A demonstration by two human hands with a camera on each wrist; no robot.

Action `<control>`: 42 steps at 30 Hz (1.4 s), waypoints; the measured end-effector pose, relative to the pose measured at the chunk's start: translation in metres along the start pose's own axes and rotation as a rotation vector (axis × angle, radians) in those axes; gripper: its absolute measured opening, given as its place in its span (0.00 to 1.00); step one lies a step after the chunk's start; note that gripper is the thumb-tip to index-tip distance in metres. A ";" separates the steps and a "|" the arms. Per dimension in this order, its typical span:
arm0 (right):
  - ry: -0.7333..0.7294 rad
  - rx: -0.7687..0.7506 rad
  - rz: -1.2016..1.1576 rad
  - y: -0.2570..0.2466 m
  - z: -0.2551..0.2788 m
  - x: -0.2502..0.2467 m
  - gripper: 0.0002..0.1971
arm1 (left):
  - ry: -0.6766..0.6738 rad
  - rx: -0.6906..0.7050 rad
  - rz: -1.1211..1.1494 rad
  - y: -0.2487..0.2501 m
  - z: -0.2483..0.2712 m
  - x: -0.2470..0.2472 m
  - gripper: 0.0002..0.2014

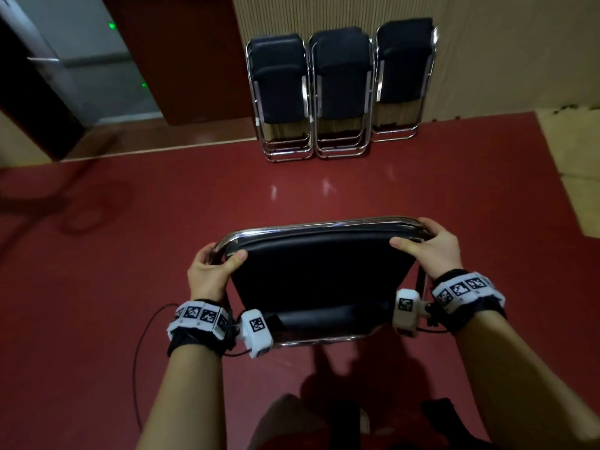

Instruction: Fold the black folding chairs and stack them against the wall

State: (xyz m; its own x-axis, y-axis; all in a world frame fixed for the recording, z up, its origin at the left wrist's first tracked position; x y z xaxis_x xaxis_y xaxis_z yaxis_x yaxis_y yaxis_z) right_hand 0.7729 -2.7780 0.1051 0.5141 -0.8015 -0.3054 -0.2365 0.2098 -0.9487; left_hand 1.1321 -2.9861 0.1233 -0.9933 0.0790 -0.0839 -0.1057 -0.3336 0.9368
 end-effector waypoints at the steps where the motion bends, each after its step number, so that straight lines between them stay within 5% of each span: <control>1: 0.019 -0.003 -0.002 0.000 -0.022 -0.004 0.44 | -0.006 0.005 -0.010 0.008 -0.013 0.020 0.30; 22: 0.491 0.206 0.022 0.067 -0.482 -0.078 0.41 | -0.410 0.021 -0.274 0.182 -0.351 0.561 0.34; 25: 0.495 0.222 0.039 0.090 -0.555 -0.096 0.40 | -0.435 0.019 -0.286 0.195 -0.386 0.646 0.37; 37: 0.379 0.161 0.069 0.111 -0.884 -0.187 0.41 | -0.382 0.005 -0.210 0.247 -0.474 0.928 0.16; 42: 0.407 0.128 0.087 0.124 -1.012 -0.209 0.42 | -0.380 -0.016 -0.202 0.270 -0.537 1.040 0.27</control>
State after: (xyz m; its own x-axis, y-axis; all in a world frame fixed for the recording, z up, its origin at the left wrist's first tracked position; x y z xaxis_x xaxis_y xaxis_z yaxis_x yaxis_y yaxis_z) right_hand -0.1981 -3.1507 0.1345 0.1240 -0.9277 -0.3522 -0.1479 0.3337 -0.9310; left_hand 0.0461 -3.4990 0.1067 -0.8655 0.4834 -0.1310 -0.2996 -0.2900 0.9089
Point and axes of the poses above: each hand's wrist, its own z-axis away from the middle knuckle, its own x-axis out of the palm, y = z × x, the point moved 5 cm from there along -z, towards the middle knuckle, and after that the axes turned 11 degrees about -x, right-handed, at the moved point
